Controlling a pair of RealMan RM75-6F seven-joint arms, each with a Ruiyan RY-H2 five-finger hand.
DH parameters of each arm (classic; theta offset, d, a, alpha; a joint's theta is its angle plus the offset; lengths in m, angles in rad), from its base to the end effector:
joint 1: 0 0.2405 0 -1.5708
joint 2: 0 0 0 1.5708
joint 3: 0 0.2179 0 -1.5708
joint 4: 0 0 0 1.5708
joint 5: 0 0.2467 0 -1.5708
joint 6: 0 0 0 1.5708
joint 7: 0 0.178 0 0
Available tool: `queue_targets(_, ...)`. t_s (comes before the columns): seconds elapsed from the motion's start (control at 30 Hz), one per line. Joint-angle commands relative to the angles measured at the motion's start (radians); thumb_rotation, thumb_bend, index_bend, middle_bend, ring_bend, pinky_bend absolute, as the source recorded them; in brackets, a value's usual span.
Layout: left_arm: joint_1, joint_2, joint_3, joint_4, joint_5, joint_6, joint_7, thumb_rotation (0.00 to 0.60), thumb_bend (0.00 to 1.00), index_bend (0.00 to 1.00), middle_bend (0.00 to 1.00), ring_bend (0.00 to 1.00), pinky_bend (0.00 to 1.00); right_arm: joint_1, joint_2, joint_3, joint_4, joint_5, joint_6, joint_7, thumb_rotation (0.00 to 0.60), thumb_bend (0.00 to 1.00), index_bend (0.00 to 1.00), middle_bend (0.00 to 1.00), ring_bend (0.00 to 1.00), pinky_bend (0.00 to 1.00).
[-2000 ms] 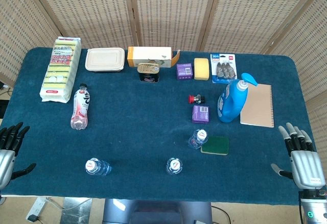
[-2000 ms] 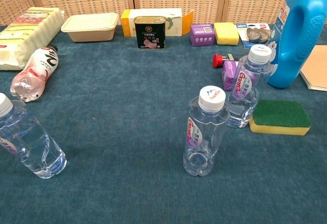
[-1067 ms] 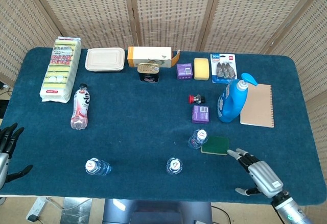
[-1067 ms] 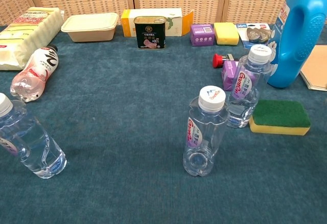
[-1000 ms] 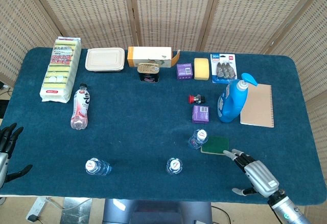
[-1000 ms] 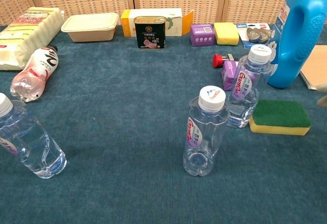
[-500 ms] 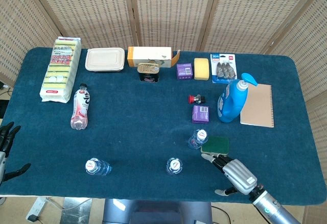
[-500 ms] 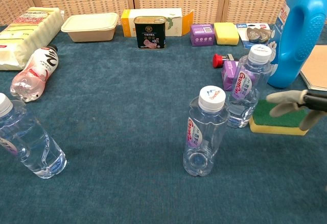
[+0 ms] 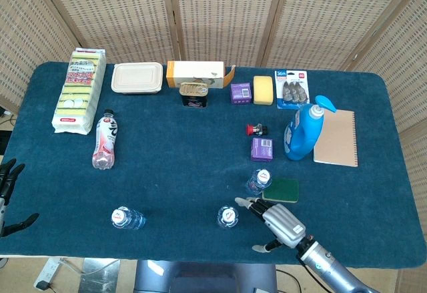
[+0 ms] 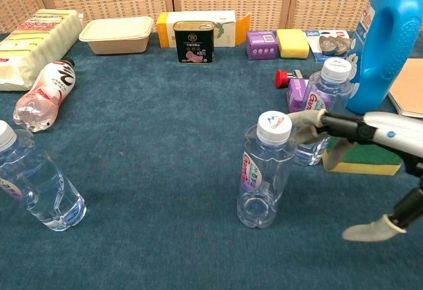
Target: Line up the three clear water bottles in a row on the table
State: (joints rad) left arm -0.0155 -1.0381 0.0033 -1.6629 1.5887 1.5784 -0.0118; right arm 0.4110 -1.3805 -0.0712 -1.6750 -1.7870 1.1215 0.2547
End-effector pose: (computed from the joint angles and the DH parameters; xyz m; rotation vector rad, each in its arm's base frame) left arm -0.2870 0.1816 0.1274 -1.4034 -0.8691 -0.9119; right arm -0.1387 -0.2061 -0.0542 2.0307 -1.3396 1.2719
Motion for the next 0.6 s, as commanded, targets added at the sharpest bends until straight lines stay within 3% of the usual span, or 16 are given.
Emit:
queue_targets(0.03, 0.000, 0.002, 0.000, 0.001, 0.001, 0.000, -0.005, 0.600, 0.04, 0.00, 0.00, 0.00, 0.02, 0.019, -0.036, 0.017, -0.003, 0.028, -0.024, -0.022, 0.600, 0.00, 0.06, 0.19, 0.18, 0.36)
queue_targets(0.23, 0.002, 0.006, -0.002, 0.005, -0.004, 0.001, -0.026, 0.600, 0.04, 0.00, 0.00, 0.00, 0.02, 0.033, -0.098, 0.034, 0.012, 0.064, -0.030, -0.046, 0.600, 0.04, 0.10, 0.23, 0.26, 0.49)
queue_targets(0.37, 0.001, 0.009, -0.002, 0.006, -0.007, -0.002, -0.034, 0.600, 0.04, 0.00, 0.00, 0.00, 0.02, 0.027, -0.137, 0.040, 0.026, 0.066, 0.006, -0.048, 0.600, 0.10, 0.22, 0.35, 0.40, 0.65)
queue_targets(0.6, 0.004, 0.013, -0.002, 0.008, -0.004, 0.002, -0.048, 0.600, 0.04, 0.00, 0.00, 0.00, 0.02, 0.030, -0.166, 0.046, 0.041, 0.089, 0.017, -0.055, 0.600, 0.22, 0.39, 0.48, 0.53, 0.75)
